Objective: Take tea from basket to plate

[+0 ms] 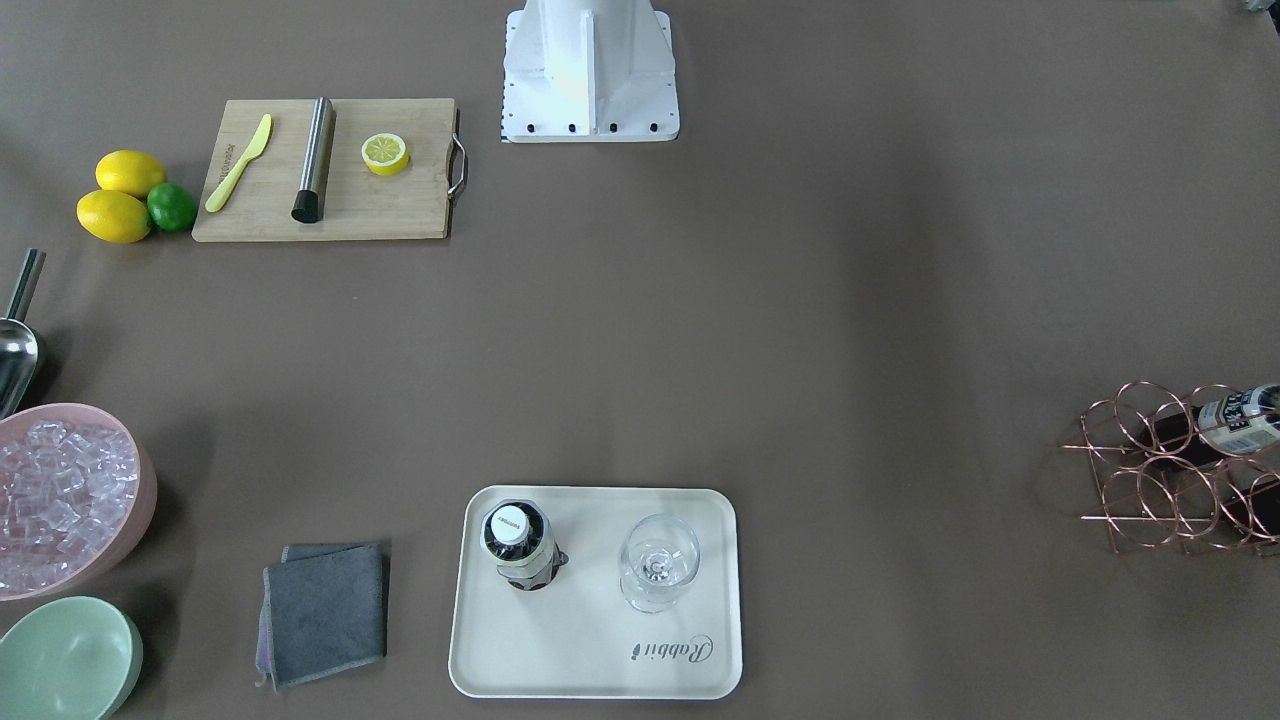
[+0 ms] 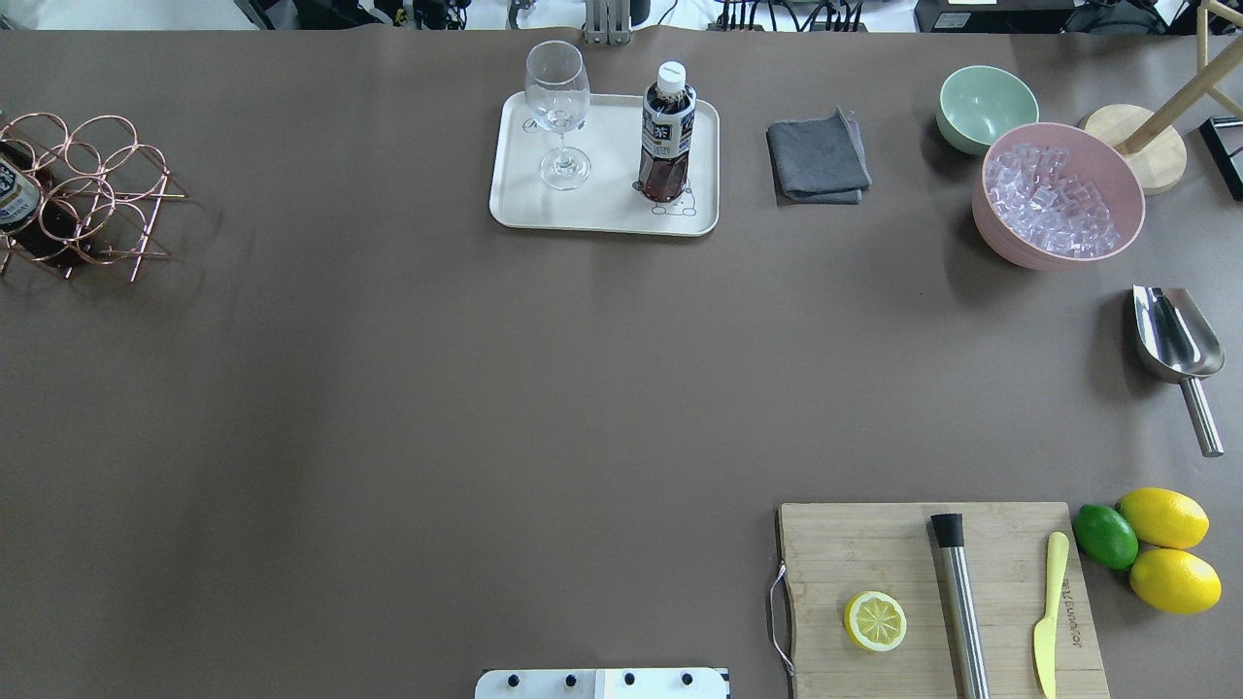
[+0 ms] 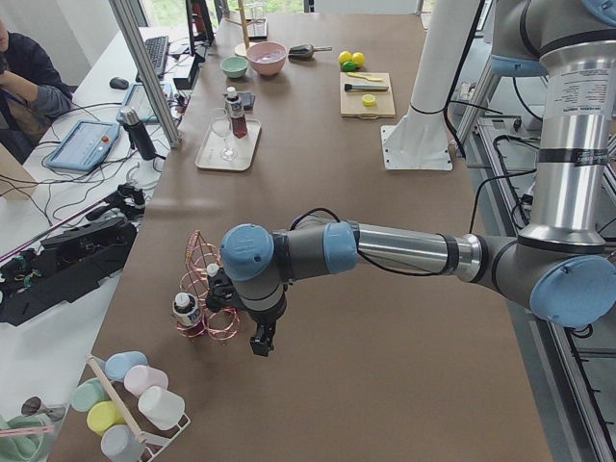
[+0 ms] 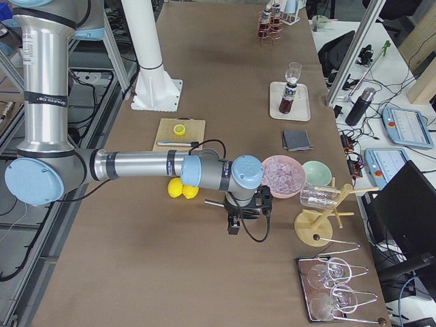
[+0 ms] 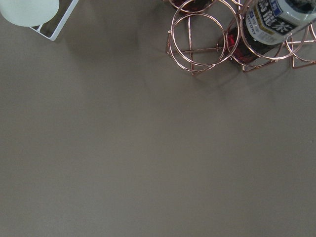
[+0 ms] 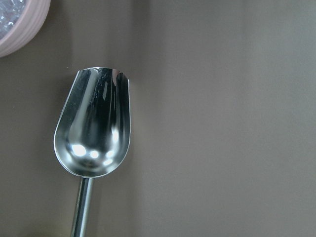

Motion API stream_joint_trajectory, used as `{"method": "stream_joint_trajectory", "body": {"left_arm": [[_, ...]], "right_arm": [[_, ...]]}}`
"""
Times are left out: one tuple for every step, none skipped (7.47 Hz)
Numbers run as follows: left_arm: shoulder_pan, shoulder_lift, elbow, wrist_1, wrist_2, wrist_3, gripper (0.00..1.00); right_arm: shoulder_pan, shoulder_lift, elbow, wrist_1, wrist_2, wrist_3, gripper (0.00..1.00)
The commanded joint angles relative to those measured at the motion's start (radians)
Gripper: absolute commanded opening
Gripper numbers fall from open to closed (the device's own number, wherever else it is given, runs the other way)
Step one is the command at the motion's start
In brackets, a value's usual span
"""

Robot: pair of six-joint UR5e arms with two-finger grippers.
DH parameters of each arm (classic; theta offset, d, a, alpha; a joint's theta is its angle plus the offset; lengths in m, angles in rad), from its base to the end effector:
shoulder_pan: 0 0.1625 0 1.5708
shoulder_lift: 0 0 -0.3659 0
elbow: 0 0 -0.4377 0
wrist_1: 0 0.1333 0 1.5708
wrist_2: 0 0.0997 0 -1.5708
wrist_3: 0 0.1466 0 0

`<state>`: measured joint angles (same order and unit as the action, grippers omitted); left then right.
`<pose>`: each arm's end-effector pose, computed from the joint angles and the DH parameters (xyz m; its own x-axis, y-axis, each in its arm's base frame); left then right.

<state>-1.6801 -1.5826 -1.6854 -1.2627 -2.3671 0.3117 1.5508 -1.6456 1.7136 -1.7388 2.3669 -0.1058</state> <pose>-0.0849 -0.5119 0.5920 0.6812 0.1050 -0.7245 -0.1068 0.9933 0.0436 0.0186 -0.4988 0.6096 0.6948 -0.0480 0.7176 0.0938 0.9953 -0.0242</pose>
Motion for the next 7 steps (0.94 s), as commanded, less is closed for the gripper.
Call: {"method": "stream_joint_trajectory", "body": {"left_arm": [[0.074, 0.025, -0.010, -0.100, -0.004, -0.156, 0.98], [0.092, 0.068, -0.010, -0.195, -0.004, -0.198, 0.98], [0.095, 0.105, -0.010, -0.278, -0.009, -0.209, 0.98], [0.096, 0.108, -0.007, -0.282, -0.017, -0.209, 0.98], [0.097, 0.096, -0.007, -0.273, -0.017, -0.229, 0.98], [0.103, 0.087, -0.007, -0.274, -0.017, -0.293, 0.98], [0.115, 0.082, -0.008, -0.274, -0.018, -0.313, 0.98]], "right_arm": [[0.002, -0.002, 0.000, -0.002, 0.000, 0.000, 1.00], [0.002, 0.000, 0.000, -0.002, 0.000, 0.000, 1.00], [0.002, 0.000, 0.000, -0.002, 0.000, 0.001, 1.00], [0.002, 0.000, 0.000, -0.002, 0.000, 0.000, 1.00], [0.003, 0.000, 0.000, -0.002, 0.000, 0.000, 1.00], [0.003, 0.000, 0.000, -0.002, 0.000, 0.000, 1.00], [0.006, 0.000, 0.001, -0.002, 0.000, 0.000, 1.00]]}}
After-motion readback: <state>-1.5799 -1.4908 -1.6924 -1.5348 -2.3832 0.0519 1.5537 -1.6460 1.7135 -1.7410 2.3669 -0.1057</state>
